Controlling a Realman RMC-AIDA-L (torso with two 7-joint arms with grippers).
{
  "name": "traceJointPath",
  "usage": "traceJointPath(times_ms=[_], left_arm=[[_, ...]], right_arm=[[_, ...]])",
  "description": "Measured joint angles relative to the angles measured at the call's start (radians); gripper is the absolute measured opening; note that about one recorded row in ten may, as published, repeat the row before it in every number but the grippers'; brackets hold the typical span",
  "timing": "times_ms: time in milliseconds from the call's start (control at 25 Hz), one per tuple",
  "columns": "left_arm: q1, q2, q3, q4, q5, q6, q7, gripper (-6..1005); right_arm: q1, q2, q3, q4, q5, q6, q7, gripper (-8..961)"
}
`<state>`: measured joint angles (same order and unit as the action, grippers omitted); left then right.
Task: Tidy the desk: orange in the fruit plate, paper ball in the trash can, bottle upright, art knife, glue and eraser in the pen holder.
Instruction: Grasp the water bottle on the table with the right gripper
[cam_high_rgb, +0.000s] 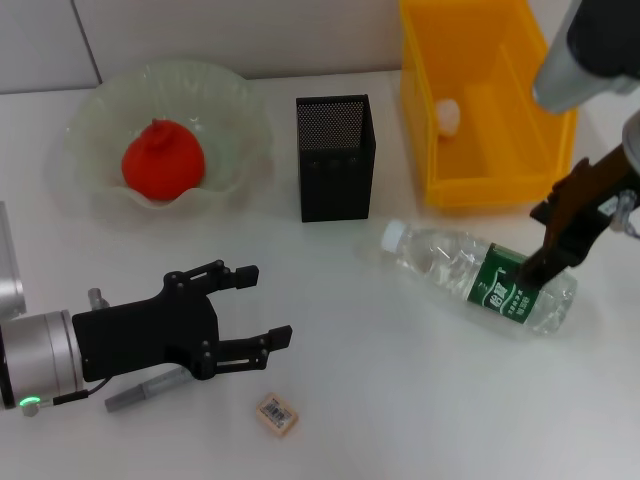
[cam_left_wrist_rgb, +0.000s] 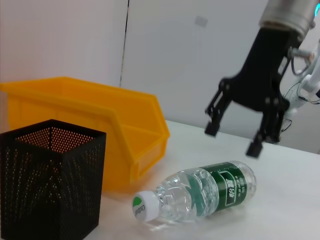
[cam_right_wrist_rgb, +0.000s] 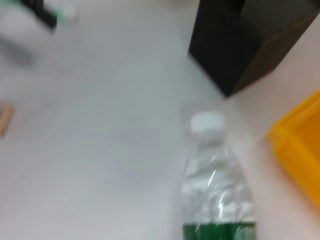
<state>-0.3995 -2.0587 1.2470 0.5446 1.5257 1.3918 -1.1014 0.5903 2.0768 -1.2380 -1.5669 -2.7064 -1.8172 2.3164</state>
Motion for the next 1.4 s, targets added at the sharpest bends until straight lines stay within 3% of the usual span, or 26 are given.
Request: traceJointPath(times_ms=[440,960,1400], left_arm=[[0.003,-0.001,0.0,0.0,-0.001,-0.002,0.007,862],[0.002,-0.001,0.0,0.0,0.0,-0.004,0.009,863],[-0.001,-0.001,0.0,0.0,0.0,-0.007,0.009,863]], right_arm=[[0.005,0.004,-0.125,0.168,-0.032,0.161,0.009,823],[0.016,0.01,-0.178,0.318,-0.023,0.298,0.033,803],[0.02,0.009,-0.192,0.36,-0.01,0.333,0.039,785]])
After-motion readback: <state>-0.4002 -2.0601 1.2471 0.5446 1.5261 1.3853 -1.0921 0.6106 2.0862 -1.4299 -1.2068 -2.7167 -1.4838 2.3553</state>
